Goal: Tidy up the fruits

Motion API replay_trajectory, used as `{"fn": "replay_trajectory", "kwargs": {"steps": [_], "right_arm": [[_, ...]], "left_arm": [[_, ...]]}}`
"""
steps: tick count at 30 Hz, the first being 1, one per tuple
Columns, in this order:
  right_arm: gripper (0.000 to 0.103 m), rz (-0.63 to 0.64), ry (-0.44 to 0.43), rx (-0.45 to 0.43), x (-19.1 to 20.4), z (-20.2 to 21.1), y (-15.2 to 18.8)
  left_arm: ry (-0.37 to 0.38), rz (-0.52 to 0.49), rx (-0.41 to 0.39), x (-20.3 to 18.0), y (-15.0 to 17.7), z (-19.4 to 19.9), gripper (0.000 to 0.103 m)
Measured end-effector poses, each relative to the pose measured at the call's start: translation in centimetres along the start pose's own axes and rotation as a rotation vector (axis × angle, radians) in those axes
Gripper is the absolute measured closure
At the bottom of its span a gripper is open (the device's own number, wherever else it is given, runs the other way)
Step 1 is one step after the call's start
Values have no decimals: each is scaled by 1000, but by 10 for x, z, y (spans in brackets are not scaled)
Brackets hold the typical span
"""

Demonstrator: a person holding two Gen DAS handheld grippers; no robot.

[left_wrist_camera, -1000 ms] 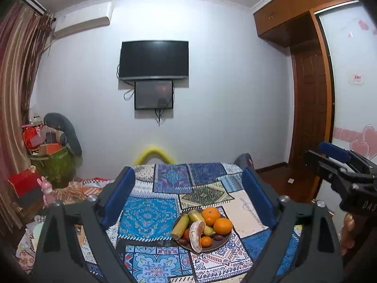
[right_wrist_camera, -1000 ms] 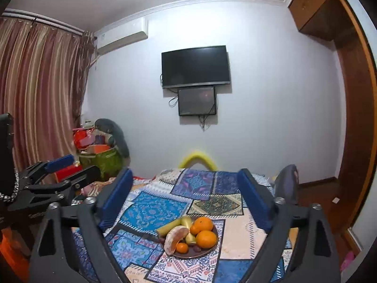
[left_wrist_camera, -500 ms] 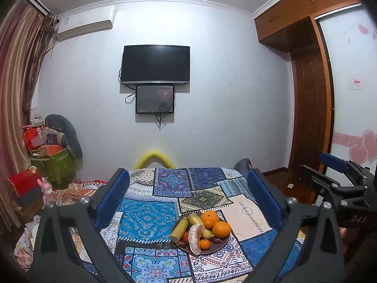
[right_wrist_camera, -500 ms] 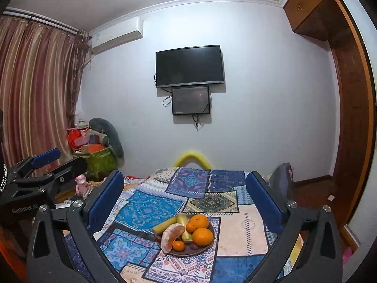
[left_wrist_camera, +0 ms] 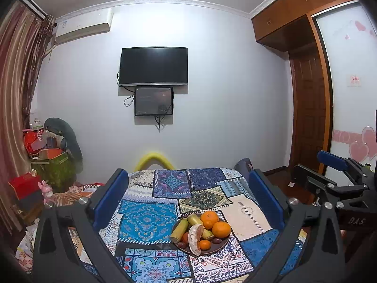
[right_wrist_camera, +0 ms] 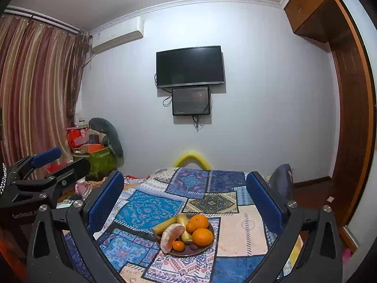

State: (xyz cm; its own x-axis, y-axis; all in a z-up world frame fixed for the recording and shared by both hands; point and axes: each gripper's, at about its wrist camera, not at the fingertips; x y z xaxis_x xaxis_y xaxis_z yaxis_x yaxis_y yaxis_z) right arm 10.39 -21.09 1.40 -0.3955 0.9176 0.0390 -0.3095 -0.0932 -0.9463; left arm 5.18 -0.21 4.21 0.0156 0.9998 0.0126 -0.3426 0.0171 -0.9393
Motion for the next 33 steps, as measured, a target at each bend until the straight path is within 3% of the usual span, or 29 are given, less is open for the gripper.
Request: {"fn": "replay_trajectory", "kwargs": {"steps": [33], "right_arm": [[0,-21,43,-21,-2,5,0]], "left_arm": [[14,12,3,-3,-3,0,0]]}}
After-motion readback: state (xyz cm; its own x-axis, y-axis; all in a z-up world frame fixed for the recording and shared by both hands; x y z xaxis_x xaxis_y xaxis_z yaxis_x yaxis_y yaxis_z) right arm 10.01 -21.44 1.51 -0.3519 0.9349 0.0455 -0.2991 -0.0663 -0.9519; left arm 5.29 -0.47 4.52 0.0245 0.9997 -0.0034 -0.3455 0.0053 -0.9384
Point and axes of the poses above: each gripper's, at about its wrist camera, not at the fingertips, and z roughly against the way its jaws point, x to its left, y to its underside, and after that the axes turned 13 degrees about x, right-handed
